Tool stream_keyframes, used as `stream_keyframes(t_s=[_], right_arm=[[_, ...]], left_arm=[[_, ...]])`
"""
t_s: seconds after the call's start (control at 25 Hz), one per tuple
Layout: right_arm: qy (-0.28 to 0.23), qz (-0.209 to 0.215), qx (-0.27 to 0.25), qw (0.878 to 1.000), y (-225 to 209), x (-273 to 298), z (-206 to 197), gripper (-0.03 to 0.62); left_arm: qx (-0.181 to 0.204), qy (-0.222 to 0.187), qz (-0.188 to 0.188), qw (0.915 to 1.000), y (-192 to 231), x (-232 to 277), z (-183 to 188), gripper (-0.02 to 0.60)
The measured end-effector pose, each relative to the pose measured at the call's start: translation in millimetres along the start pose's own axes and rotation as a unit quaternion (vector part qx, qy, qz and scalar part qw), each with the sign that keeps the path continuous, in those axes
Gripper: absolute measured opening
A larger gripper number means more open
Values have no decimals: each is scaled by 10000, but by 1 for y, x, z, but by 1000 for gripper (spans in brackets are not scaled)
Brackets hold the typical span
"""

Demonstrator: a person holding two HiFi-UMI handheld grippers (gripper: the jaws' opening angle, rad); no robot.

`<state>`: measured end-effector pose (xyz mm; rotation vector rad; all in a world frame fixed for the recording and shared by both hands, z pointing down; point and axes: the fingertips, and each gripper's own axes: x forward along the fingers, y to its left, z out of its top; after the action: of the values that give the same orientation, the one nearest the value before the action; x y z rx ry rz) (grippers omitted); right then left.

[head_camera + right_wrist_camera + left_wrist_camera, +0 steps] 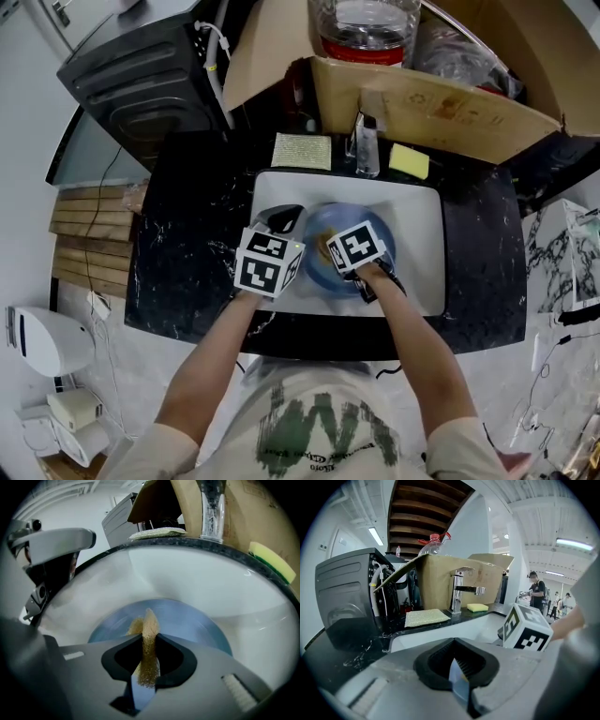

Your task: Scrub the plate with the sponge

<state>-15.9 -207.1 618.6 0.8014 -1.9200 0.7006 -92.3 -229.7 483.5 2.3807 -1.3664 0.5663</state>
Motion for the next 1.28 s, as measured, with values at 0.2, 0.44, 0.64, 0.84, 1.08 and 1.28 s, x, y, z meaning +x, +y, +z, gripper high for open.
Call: stream_keyframes(t_s=[0.2,0.44,0.64,0.84,1.08,1.28], right_arm=[[99,-208,-39,9997,-18,-7,-10,74],[247,-376,-38,9990,-40,-16,-23,75],[379,-589,-53,9975,-60,-26,-31,74],[634,-806,-125,9947,-76,-34,-42,74],[848,-984,-144,9914,-92,-43,-53,74],[872,-1082,-61,9903,-102,-46,-59,75]], left_arm=[[-24,11,-39,10000,-6,4,-2,2],[-54,9,-46,10000,-9,6,-2,2],[-70,-23,-22,10000,-8,5,-1,2],[-80,-23,-36,10000,-11,5,-2,2],[-82,13,-33,10000,-13,4,-6,2],[-73,27,-28,10000,-14,3,-7,2]])
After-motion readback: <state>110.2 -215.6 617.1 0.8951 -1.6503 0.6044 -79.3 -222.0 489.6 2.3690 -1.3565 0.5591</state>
